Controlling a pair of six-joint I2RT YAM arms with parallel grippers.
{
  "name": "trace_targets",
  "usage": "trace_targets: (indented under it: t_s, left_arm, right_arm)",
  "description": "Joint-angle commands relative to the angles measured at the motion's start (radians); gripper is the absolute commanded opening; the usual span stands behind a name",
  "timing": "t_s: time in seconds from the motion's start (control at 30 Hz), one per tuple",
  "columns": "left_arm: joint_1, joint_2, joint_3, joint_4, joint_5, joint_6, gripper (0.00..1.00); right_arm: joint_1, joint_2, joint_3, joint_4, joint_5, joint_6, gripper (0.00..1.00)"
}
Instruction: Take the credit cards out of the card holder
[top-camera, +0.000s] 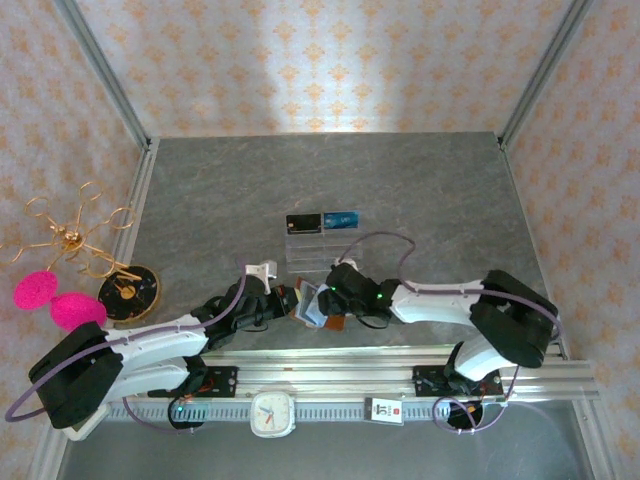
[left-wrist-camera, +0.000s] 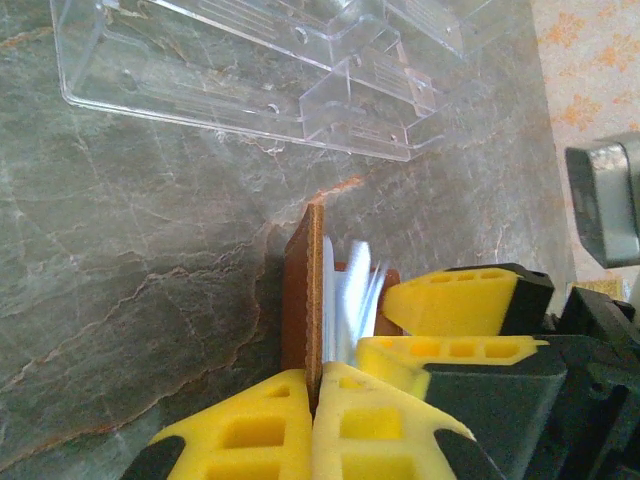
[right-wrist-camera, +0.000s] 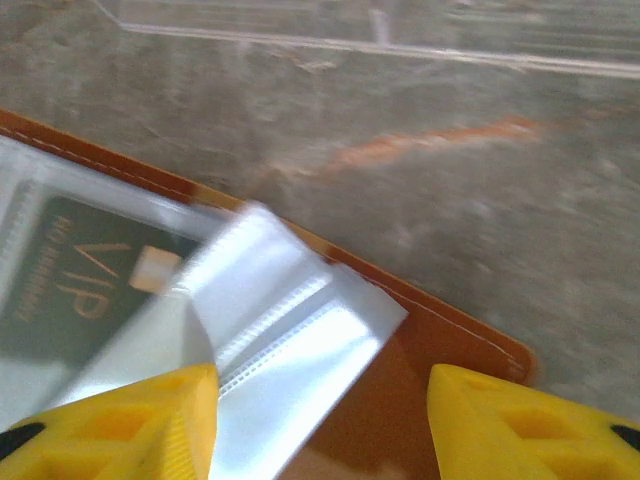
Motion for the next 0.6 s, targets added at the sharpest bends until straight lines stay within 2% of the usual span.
trace_targets:
  t_s: [0.0,0.13,0.27,0.47,0.57]
  left_arm:
    - [-0.005,0.003,-0.006,0.054,0.003,-0.016,0.0]
    - [-0.006,-0.001,-0.002,0.046,0.008,-0.019,0.0]
    - [-0.01,-0.001,0.002,0.042,0.012,-0.019,0.0]
    - [-0.012,-0.009,-0.002,0.012,-0.004,-0.034,0.0]
    - [-0.011,-0.038,0.012,-0.086,-0.037,-0.035,0.0]
  right_arm:
    - [0.001,-0.061,-0.026,-0.128,0.109,0.05,0.57]
    - [0.001,-0.149,-0.007,-0.171,0.144,0.044,0.57]
    - [0.001,-0.221,0.024,-0.081,0.038,-0.012,0.53]
    - [-0.002,-0.069,0.076,0.012,-0.165,-0.021,0.35]
    - [-0.002,0.01,0.044,0.02,-0.165,0.009,0.25]
